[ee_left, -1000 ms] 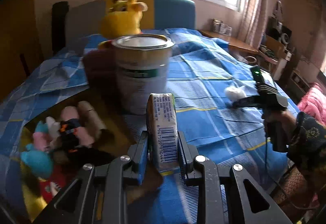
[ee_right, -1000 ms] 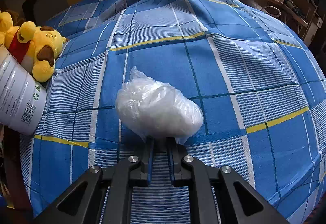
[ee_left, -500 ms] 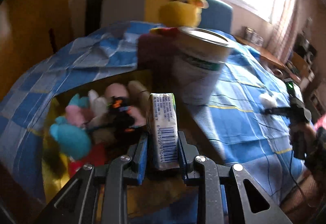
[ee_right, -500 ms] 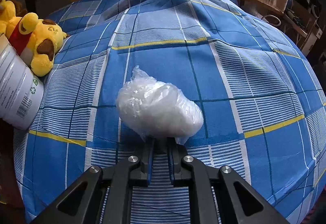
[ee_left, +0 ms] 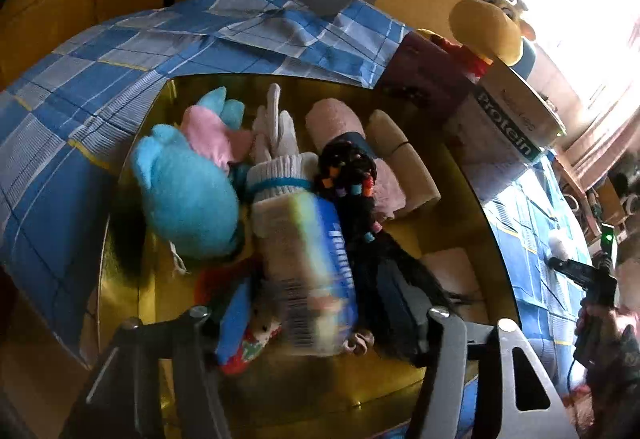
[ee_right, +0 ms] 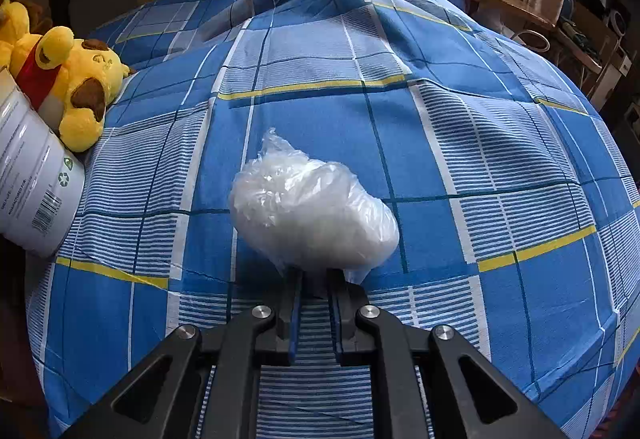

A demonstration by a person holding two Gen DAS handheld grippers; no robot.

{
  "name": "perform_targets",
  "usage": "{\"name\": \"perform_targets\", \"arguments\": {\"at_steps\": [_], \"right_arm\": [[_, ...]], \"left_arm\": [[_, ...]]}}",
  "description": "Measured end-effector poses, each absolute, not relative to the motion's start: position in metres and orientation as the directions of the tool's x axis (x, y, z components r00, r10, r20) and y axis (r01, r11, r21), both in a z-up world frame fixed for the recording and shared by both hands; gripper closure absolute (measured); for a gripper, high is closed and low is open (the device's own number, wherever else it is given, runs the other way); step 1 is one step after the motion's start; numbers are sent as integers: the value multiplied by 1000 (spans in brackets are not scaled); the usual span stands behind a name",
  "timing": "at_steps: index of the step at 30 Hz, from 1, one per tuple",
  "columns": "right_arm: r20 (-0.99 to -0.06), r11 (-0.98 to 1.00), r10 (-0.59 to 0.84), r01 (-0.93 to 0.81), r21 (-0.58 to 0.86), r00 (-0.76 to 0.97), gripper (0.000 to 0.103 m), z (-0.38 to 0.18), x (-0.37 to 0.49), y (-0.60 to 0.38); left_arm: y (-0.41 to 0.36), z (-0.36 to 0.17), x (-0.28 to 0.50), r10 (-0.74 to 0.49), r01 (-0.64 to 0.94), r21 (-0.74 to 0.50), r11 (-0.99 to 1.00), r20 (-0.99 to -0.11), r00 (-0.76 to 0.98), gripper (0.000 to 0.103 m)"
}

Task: Organize soft objects
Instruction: 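Carry the tissue pack to the gold tray and release it with the left gripper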

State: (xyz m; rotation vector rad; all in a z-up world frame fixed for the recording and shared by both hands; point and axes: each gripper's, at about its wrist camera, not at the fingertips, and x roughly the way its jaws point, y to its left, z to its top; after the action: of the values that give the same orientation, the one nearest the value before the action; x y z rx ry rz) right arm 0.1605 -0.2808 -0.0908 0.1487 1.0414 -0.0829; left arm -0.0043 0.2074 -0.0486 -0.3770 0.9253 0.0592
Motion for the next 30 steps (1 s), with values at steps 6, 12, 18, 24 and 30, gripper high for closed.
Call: {"name": "perform_targets", "arguments": {"at_steps": [6,12,18,24,30], "right_arm": [[-861,983,-17,166,79,508,93,-88,160,-286],[-859,974,-64,218,57,508,93,-81,163,-296],[-837,967,-115,253,29,536,93,-37,194,-295],[-790,971,-138,240,11,597,93,34,253,-259],[-705,990,-113,143,-17,700,93,124,321,-169]], "left_arm": [[210,-37,-15,-78,-198,-253,947,-778,623,31],[222,-23,-20,-13,-213,-204,955,-751,660,30],[227,-15,-19,-21,-203,-220,954,-726,687,29],[225,-6,-20,-21,-168,-203,965,-696,718,29],[233,-1,-20,-21,-171,-210,963,-686,727,28]]}}
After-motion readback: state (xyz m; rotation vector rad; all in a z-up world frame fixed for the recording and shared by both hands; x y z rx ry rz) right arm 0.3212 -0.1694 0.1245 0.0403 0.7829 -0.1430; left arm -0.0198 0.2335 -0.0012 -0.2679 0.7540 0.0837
